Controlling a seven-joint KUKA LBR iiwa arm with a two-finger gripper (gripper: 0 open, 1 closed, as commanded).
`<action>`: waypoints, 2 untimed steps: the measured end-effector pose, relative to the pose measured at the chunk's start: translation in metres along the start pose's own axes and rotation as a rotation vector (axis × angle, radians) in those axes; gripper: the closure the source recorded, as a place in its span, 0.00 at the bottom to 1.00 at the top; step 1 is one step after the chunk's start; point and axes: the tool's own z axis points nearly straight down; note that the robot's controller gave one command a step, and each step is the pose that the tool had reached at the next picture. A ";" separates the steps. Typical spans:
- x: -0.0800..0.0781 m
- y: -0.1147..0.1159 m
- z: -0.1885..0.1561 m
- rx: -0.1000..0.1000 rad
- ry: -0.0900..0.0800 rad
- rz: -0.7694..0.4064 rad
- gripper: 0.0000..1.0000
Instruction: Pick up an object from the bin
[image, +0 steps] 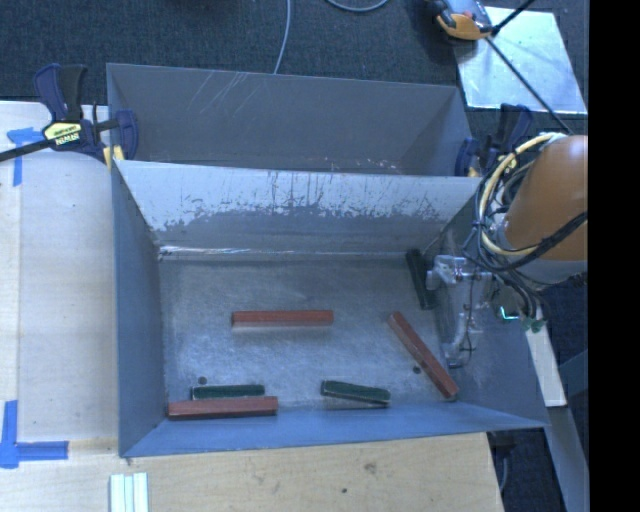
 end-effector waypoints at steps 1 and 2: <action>-0.002 0.001 -0.005 0.002 -0.008 -0.004 1.00; -0.002 0.001 -0.004 0.001 -0.008 -0.004 1.00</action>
Offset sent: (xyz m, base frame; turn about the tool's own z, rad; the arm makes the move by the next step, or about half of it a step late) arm 0.0000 0.0000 0.0000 0.0000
